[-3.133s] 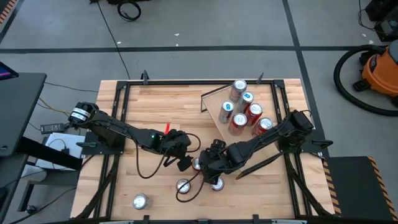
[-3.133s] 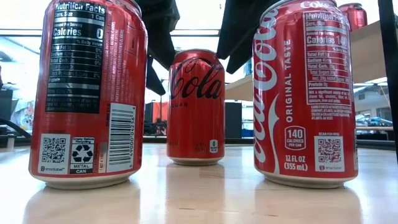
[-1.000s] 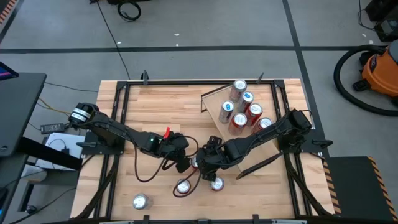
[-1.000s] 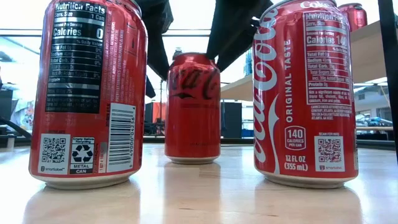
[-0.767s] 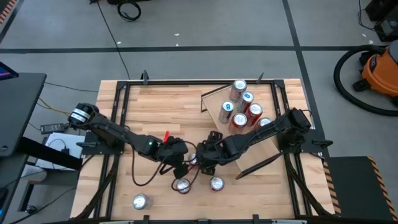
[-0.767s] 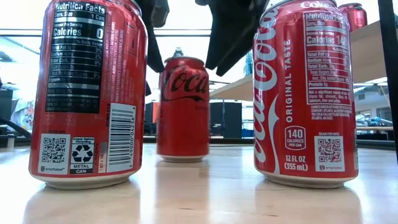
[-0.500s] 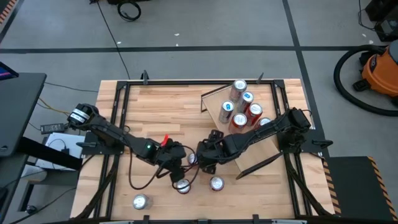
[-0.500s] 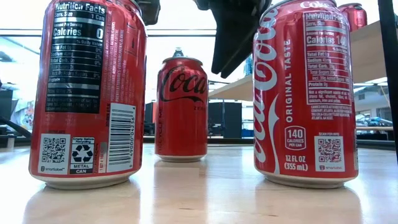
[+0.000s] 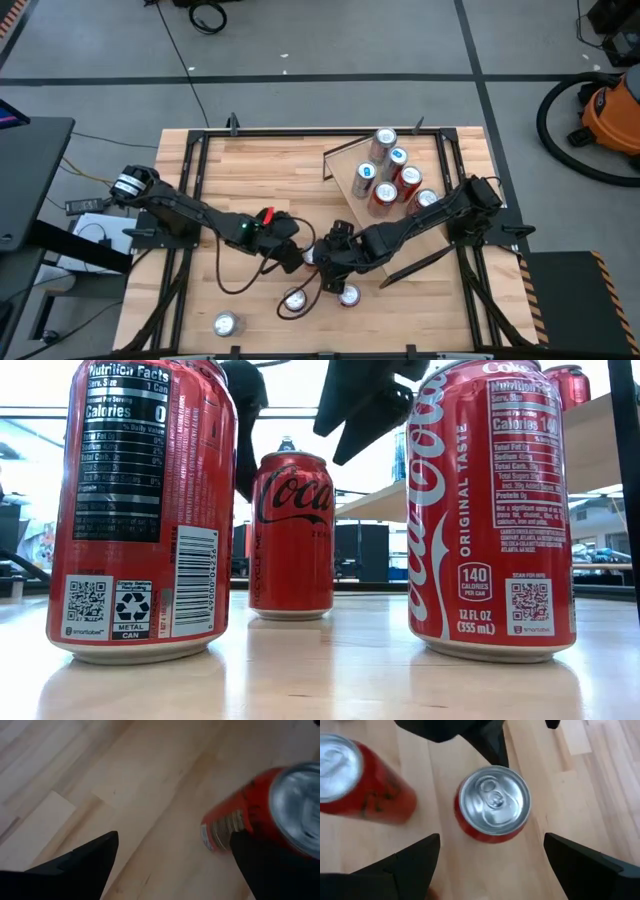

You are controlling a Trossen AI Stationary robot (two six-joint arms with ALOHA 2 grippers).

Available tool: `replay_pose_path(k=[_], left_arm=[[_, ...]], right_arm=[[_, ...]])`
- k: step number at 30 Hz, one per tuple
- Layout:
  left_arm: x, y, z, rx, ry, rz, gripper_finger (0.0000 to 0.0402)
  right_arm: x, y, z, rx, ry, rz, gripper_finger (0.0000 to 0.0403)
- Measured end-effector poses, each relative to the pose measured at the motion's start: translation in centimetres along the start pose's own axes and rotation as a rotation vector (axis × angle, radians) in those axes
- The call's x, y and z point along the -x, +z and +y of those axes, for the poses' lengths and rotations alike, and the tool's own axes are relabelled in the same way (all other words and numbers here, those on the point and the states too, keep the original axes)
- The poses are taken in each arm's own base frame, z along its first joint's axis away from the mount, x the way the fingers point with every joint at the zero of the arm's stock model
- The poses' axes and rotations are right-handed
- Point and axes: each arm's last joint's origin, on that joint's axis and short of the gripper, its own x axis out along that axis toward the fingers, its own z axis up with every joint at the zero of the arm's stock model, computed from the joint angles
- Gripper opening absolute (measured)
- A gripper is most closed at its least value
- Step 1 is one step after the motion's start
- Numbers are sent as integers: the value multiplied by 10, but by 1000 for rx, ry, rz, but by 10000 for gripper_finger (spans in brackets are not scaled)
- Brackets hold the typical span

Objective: Place canned beverage on shelf
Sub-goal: Put the top left red soda can on the shelf

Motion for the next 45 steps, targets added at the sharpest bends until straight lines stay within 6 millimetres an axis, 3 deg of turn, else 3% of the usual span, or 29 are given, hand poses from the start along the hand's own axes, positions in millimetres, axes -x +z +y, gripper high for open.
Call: replay_pose_path(k=[12,20,27,39,45], left_arm=[[-5,3,1,28,-22,18,396],[1,-8,-10,-10,-106,90,396],[7,-18,-16,-55,-128,116,396],[8,-23,-7,-61,-45,176,396],[29,-21,8,-77,-11,207,396]], right_arm=[[-19,-4,-15,-9,-24,6,368],[-20,-7,-25,66,-92,62,368],[-22,-6,-34,32,-130,90,368],[-2,9,-18,4,50,69,368],[-1,15,-13,-7,107,12,368]])
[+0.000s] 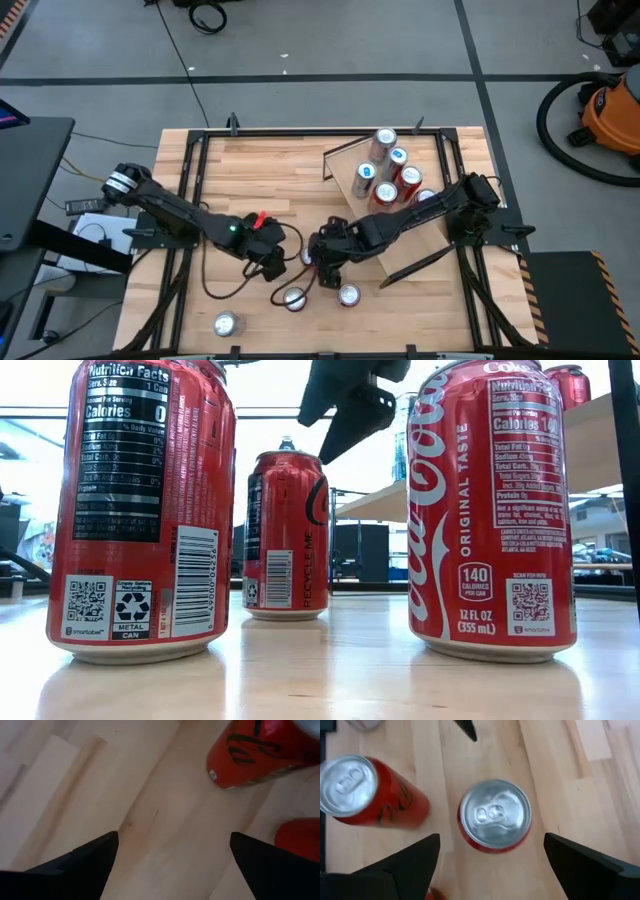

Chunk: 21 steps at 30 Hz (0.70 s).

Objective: Place canned beverage on shelf
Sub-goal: Put the top left red soda can on the shelf

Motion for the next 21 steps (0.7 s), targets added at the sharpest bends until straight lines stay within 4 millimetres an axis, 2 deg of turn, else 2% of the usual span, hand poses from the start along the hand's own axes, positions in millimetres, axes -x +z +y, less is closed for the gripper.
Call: replay_pose_path(k=[13,21], left_arm=[[66,-11,38,78,-19,-67,396],[93,-20,52,174,-82,-118,396]], right_arm=[[-3,11,5,72,42,-142,368],[-16,15,-8,105,52,-198,368]])
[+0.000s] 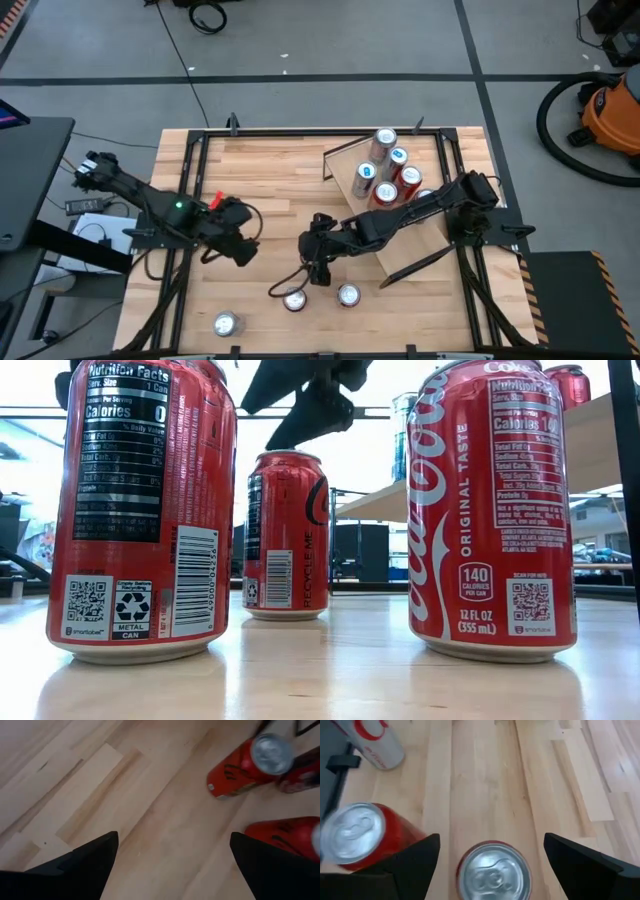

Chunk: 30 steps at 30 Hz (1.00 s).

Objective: Place canned beverage on shelf
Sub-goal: Put the top left red soda can on the shelf

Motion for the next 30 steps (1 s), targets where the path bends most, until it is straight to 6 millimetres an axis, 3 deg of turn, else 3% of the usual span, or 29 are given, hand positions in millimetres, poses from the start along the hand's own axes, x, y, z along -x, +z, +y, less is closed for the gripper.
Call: replay_pose_path(k=[8,16,30], left_arm=[[21,-6,6,70,-97,-17,396],[25,-7,7,112,-115,-17,396],[25,-7,7,123,-115,-16,396]], right_arm=[[-15,-18,-6,17,22,16,368],[-29,-40,-9,19,57,45,368],[-29,-39,-10,20,62,41,314]])
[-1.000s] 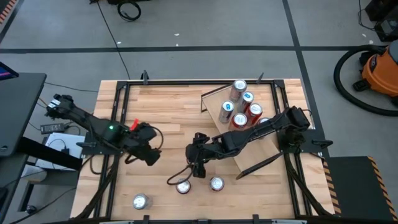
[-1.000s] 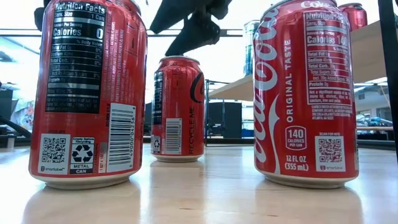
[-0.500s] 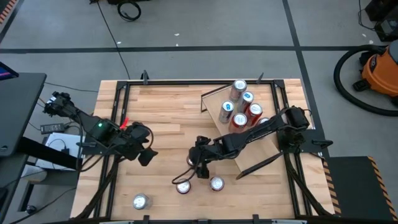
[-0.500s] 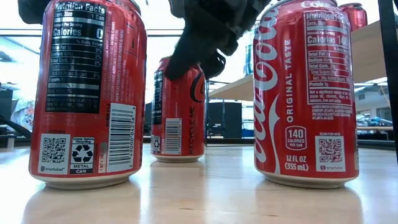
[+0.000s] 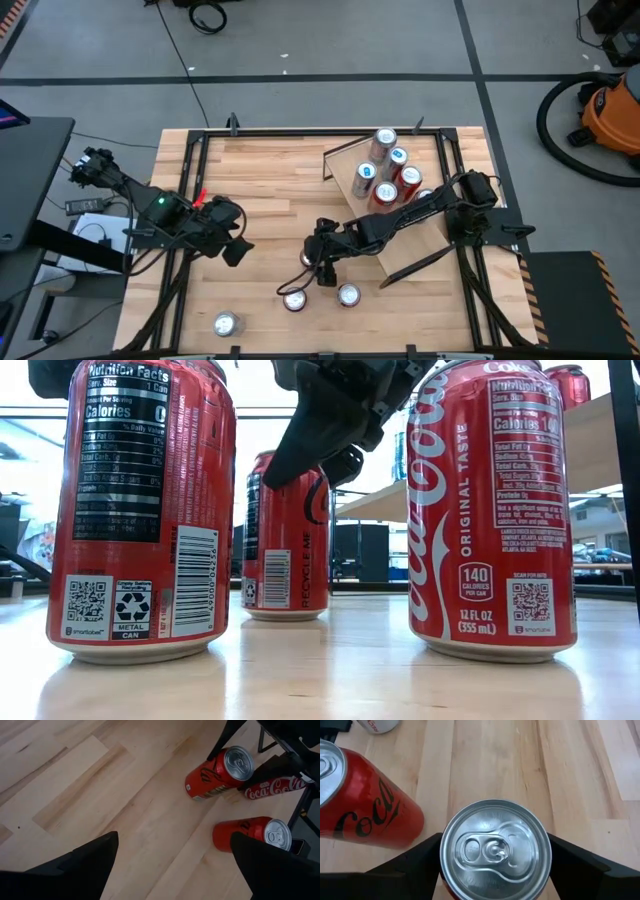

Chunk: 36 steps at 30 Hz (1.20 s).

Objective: Place canned beverage on shelf
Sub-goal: Put the top left red soda can on the shelf

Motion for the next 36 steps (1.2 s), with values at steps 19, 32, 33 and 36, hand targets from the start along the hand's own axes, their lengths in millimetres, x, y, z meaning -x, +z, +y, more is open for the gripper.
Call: replay_pose_path(k=[19,32,33,36], left_arm=[[0,0,0,-10,7,-16,396],[0,1,0,-24,9,-21,396],[0,0,0,-26,9,-21,396],[0,1,0,-28,9,-21,396]], right_arm=[[57,62,10,6,4,18,319],[153,66,52,35,-15,6,320],[161,63,56,29,-16,8,320],[185,52,65,6,-35,29,320]])
